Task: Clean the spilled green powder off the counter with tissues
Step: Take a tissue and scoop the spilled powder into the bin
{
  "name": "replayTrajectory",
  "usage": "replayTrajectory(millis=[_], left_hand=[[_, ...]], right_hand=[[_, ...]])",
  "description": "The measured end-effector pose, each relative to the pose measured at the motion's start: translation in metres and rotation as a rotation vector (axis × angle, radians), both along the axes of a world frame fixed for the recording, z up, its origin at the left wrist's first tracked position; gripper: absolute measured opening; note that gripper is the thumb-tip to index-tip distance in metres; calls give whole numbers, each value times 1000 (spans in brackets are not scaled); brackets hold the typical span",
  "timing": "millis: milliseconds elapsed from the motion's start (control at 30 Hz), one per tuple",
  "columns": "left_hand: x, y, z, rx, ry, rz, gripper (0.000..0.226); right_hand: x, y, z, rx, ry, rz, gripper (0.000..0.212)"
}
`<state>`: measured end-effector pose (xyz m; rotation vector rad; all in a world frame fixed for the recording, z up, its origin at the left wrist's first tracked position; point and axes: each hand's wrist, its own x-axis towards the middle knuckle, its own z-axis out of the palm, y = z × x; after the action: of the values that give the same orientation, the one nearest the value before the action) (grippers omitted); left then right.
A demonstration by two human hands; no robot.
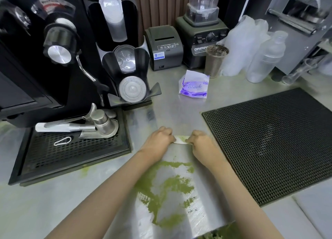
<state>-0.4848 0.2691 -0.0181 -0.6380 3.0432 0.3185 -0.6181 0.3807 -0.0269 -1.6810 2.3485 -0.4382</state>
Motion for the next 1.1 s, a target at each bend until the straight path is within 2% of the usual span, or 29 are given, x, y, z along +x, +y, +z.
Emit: replayTrajectory(millis=[100,200,267,367,433,500,567,667,733,800,867,967,1100], left_hand=[[38,17,-12,7,114,-141,24],[71,35,-10,0,92,-269,17],[77,33,-4,-1,80,-300,21],[61,11,8,12,134,-188,26],[45,-6,16,25,137,-49,29],[34,-18,14,5,78,116,33],[29,-20,11,16,9,229,33],[38,-4,8,-41,-72,207,32],[55,15,3,-72,-36,140,31],[77,38,1,-28,-6,95,30],[95,58,0,-25,-28,66,14],[93,65,17,117,-130,171,25],[64,5,32,-139,-78,320,28]], right_hand=[[40,46,4,-13,-10,83,18],[62,73,-1,-37,-18,188,30],[64,72,7,-53,-77,195,33],[50,43,24,-115,-70,73,24],[34,9,24,-90,-84,0,31],[25,-23,13,-91,-112,2,34],[24,-41,0,-14,-104,-7,27],[35,-33,-3,10,-57,28,29],[46,-7,-4,-39,17,129,26],[60,24,-6,-105,-4,207,20],[68,43,-8,-137,-48,239,24],[63,28,-1,-185,-68,241,27],[49,-42,19,-178,-88,110,31]])
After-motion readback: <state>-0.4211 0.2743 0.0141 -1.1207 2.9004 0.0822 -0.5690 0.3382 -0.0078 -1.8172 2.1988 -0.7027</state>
